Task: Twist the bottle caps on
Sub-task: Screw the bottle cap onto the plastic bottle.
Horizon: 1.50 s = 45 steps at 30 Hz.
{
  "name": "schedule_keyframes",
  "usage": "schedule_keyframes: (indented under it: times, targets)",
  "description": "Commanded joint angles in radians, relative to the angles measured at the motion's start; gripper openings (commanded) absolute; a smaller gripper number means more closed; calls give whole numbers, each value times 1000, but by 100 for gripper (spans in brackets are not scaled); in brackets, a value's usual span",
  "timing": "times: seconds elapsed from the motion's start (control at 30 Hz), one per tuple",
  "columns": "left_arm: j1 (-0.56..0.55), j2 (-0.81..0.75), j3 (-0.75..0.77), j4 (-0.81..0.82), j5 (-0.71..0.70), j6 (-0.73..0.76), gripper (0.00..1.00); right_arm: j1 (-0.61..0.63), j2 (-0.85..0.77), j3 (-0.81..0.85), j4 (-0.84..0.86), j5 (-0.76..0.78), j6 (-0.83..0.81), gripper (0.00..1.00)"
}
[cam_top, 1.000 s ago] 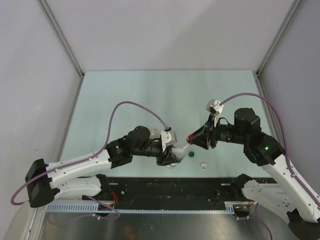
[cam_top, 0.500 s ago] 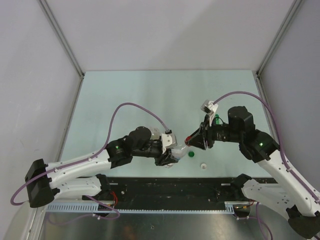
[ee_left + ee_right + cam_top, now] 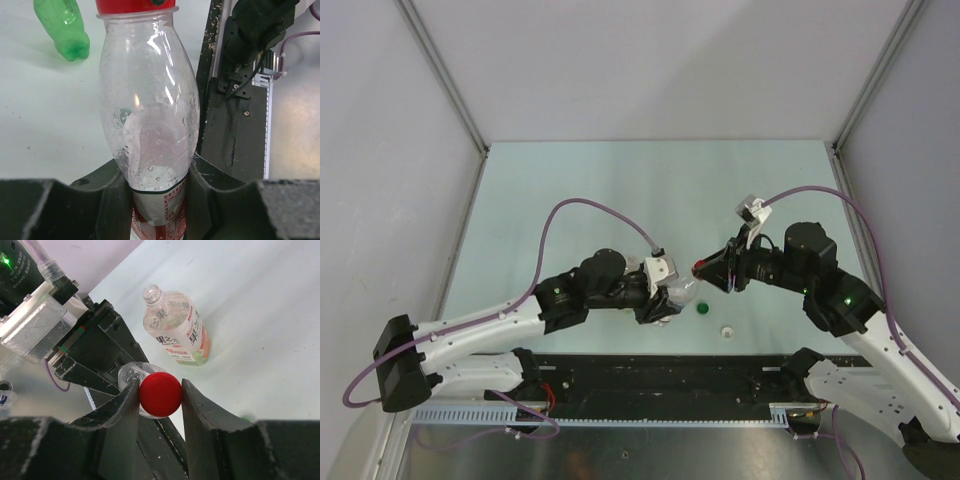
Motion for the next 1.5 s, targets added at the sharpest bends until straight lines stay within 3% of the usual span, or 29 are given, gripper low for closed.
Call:
schedule_keyframes:
  times: [0.0, 0.23, 0.6, 1.1, 1.47]
  targets:
    - [-3, -8, 94, 270, 84, 19, 21, 36, 23, -34, -38, -63, 43, 28]
    - [-2, 33, 114, 281, 12, 5, 20, 46, 33, -33, -31, -46, 82, 28]
    - [-4, 21, 48, 450, -14, -29, 20, 57, 17, -33, 24, -7, 126, 29]
    - [-4, 38, 35, 498, -70, -18, 20, 83, 8, -33, 45, 51, 132, 29]
    - [-4, 46, 31, 504, -64, -19, 21, 86, -27, -34, 99, 68, 71, 45]
